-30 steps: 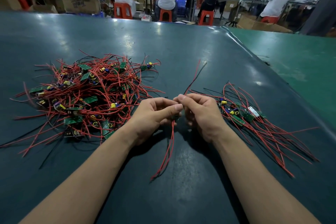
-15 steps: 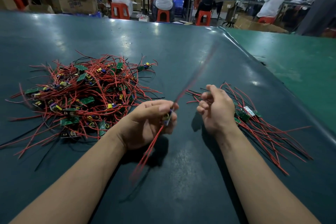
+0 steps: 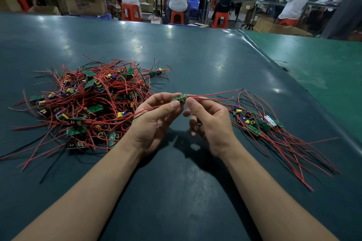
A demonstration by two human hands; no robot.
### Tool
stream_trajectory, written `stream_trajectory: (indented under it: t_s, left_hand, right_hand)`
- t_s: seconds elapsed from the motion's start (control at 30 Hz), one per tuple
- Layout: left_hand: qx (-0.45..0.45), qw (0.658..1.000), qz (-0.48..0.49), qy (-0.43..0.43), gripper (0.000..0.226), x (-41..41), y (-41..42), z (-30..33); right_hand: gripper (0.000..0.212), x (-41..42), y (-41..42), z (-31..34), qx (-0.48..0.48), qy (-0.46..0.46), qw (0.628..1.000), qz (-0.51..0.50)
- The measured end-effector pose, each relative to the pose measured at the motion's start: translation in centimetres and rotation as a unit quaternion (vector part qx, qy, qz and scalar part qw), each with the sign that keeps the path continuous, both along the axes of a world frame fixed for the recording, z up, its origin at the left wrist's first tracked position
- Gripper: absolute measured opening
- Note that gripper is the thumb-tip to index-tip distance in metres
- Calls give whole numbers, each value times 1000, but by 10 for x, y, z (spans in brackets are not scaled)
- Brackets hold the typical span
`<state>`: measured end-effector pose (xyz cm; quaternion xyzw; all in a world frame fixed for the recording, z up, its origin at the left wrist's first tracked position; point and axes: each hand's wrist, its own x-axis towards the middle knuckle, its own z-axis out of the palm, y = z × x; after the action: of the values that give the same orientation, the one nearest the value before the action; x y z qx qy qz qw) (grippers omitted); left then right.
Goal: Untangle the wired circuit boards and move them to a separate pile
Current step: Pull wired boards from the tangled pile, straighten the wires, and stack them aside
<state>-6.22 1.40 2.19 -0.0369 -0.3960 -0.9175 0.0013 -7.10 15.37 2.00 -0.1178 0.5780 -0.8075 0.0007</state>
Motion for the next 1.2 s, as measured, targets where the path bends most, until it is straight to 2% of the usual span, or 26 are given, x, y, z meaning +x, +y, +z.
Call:
stream_trajectory:
  t_s: [0.13, 0.3, 0.57, 0.7, 0.8, 0.87, 0.97, 1.03, 1.07, 1.2]
  left_hand:
    - [-63, 997, 5, 33, 20, 0, 3, -3]
    - [-91, 995, 24, 34, 21, 0, 4, -3]
    - [-55, 998, 11, 34, 25, 1, 4, -1]
    - [-51, 998, -2, 32, 32, 3, 4, -1]
    - [-5, 1000, 3, 17, 21, 2, -3, 1]
    - [40, 999, 3, 3, 13, 2, -7, 3]
    - [23, 1000, -8, -6, 17, 4, -4, 3]
    - [-32, 999, 7, -8, 17, 5, -1, 3]
    - [-68, 997, 20, -5, 17, 4, -1, 2]
    - [-139, 990, 33, 1, 19, 3, -1, -2]
  right_hand:
    - [18, -6, 2, -2, -33, -32, 998, -51]
    - [13, -8, 3, 1, -55, -66, 993, -80]
    - [11, -20, 30, 13, -216, -119, 959, -138]
    - [12, -24, 42, 16, -259, -111, 942, -182]
    - [10, -26, 50, 16, -312, -110, 920, -210]
    - [8, -24, 50, 14, -267, -115, 935, -201]
    - [15, -10, 24, 4, -23, -68, 996, -58]
    - [25, 2, 4, -4, 105, 19, 994, 27]
    - [27, 7, -2, -7, 137, 63, 988, 31]
    - [21, 10, 0, -11, 236, 181, 952, -64]
